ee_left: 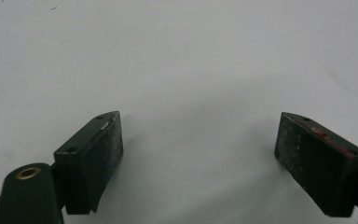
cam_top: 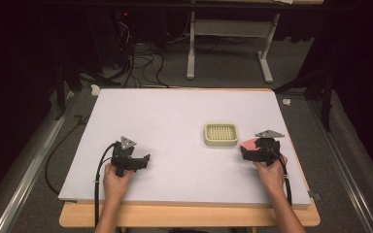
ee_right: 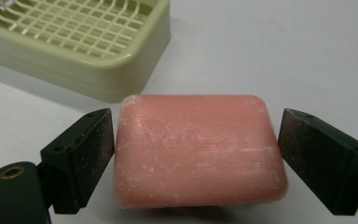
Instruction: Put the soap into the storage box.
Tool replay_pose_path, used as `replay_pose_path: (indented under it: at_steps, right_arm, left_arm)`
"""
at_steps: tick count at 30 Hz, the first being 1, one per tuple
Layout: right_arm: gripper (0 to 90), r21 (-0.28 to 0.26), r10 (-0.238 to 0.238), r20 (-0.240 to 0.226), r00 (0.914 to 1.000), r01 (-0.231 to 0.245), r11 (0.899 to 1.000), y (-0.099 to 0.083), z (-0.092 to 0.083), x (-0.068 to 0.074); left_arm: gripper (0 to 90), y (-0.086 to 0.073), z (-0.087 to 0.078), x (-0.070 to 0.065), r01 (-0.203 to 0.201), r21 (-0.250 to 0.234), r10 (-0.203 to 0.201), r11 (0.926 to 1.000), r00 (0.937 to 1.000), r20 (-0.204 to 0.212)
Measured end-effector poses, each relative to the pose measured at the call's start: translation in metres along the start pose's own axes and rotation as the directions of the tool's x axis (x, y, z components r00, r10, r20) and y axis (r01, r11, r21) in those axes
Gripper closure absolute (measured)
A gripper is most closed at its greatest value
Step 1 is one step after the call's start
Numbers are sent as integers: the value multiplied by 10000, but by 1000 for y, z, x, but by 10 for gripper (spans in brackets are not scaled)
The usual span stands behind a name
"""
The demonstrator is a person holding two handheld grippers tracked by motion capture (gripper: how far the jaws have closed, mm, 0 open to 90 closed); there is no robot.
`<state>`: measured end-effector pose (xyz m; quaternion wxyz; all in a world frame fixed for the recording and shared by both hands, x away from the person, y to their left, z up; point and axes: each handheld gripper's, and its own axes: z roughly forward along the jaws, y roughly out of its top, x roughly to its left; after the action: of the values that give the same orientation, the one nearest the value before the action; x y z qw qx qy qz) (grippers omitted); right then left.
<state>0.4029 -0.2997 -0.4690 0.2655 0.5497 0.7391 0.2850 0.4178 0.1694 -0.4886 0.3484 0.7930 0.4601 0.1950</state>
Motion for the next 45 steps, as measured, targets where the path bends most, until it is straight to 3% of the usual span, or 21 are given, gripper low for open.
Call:
replay_pose_path:
  at_steps: [14,45]
  right_arm:
    - [112,470,398,-234,9989,-386,9981,-4,13,-3]
    - [135,256,418,-452,9981,-407,9988,-7,13,-5]
  left_arm:
    - [158,0,0,0,-2,1,2,10000,10000,1]
    - [158,0,0,0,12,14,-12,10000,10000,8]
